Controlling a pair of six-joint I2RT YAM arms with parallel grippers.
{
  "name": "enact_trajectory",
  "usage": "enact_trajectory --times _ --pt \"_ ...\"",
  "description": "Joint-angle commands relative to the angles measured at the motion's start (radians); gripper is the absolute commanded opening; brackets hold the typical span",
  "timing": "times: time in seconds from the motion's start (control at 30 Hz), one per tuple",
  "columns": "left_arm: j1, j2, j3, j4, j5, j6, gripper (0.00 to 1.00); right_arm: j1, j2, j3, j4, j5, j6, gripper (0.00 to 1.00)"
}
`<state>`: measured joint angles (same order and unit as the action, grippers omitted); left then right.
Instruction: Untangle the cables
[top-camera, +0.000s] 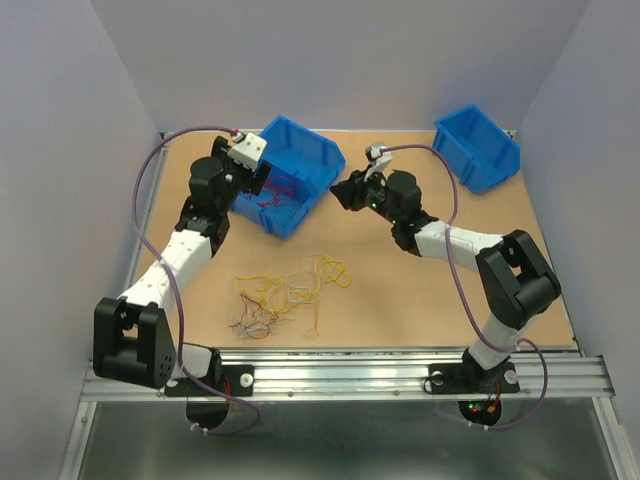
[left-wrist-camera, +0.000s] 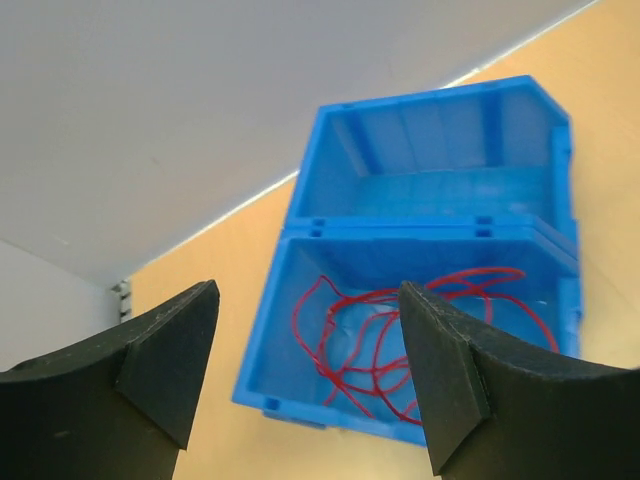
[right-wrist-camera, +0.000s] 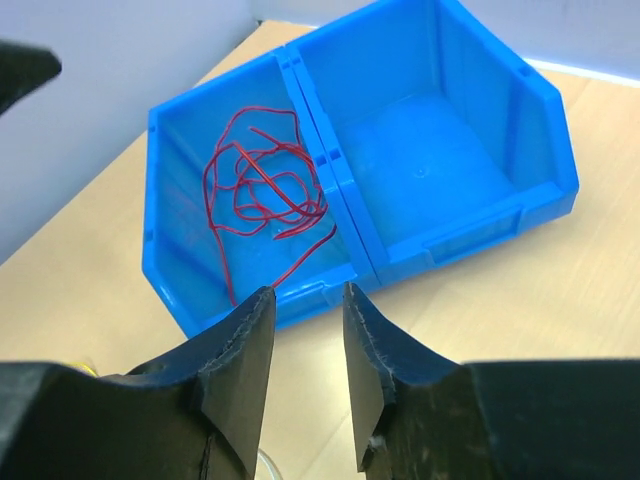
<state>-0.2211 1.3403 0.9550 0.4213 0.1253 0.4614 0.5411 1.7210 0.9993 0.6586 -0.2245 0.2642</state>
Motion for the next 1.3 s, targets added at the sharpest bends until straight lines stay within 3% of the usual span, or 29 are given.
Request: enact_trajectory --times 0.0,0.1,0.23,0.3,0.53,0.77,0.9,1.13,1.27 --pt "-0.004 -0.127 -0.065 0.059 0.109 -0.089 0.84 -0.007 -0.069 -0.033 0.056 -0.018 -0.019 0.39" --pt "-0.004 -0.174 -0.119 -0.010 0.207 -0.092 0.82 -0.006 -0.095 -0.047 0.049 -0.059 -0.008 0.41" --pt "-0.018 -0.236 -0.206 -0.148 0.472 0.081 0.81 -0.006 -0.118 -0.047 -0.014 -0.143 -0.013 0.52" --pt "-0.056 -0.256 -0.255 -0.200 0.516 0.124 0.82 -0.007 -0.135 -0.053 -0.057 -0.150 -0.019 0.55" --pt "-0.272 -0.208 -0.349 -0.303 0.420 0.315 0.81 -0.007 -0.260 -0.100 -0.186 -0.066 -0.048 0.61" --pt "-0.346 -0.106 -0.348 -0.348 0.358 0.362 0.76 -0.006 -0.399 -0.189 -0.206 0.022 -0.052 0.63" --pt "-0.357 -0.012 -0.320 -0.365 0.303 0.367 0.67 -0.006 -0.432 -0.195 -0.223 0.063 -0.062 0.64" --pt "-0.356 0.000 -0.321 -0.385 0.286 0.375 0.57 -0.006 -0.457 -0.206 -0.260 0.119 -0.086 0.64" --pt "-0.357 -0.003 -0.326 -0.392 0.270 0.384 0.34 -0.007 -0.468 -0.211 -0.272 0.143 -0.100 0.63"
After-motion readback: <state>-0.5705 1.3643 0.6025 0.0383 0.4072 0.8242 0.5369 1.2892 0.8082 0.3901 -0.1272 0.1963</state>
